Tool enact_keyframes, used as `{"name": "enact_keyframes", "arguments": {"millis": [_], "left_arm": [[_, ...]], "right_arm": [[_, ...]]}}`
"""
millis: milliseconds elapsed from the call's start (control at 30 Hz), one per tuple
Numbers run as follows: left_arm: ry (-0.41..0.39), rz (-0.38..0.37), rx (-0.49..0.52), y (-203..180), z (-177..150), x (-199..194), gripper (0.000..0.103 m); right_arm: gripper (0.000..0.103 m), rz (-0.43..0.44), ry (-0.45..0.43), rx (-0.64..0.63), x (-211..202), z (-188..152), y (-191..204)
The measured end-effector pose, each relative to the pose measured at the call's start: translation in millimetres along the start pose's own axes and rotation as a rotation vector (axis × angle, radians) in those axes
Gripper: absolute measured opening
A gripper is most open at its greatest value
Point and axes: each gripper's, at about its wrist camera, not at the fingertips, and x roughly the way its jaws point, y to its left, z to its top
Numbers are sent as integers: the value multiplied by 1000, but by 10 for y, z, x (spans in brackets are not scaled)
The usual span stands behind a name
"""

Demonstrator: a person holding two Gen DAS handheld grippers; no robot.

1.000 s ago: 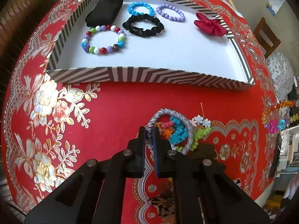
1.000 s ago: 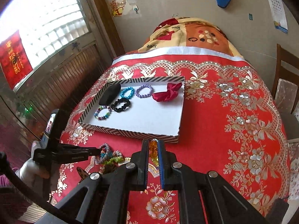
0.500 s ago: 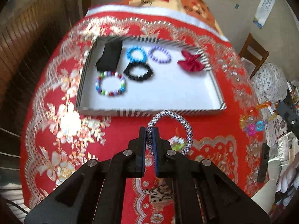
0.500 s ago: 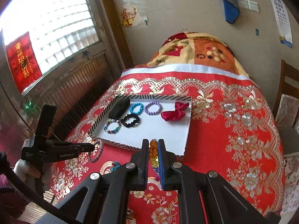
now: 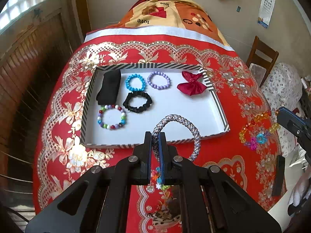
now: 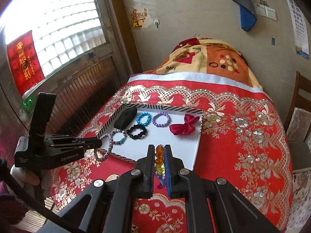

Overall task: Organize jewelry
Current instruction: 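Carry the silver and amber bracelets over the white box with both tools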

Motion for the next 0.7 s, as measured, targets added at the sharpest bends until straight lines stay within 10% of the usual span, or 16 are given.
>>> {"name": "enact_keyframes", "arguments": {"millis": [700], "left_arm": [[49, 32, 27, -14, 312, 497, 5]], "right_arm": [[8, 25, 65, 9, 587, 223, -74]]}}
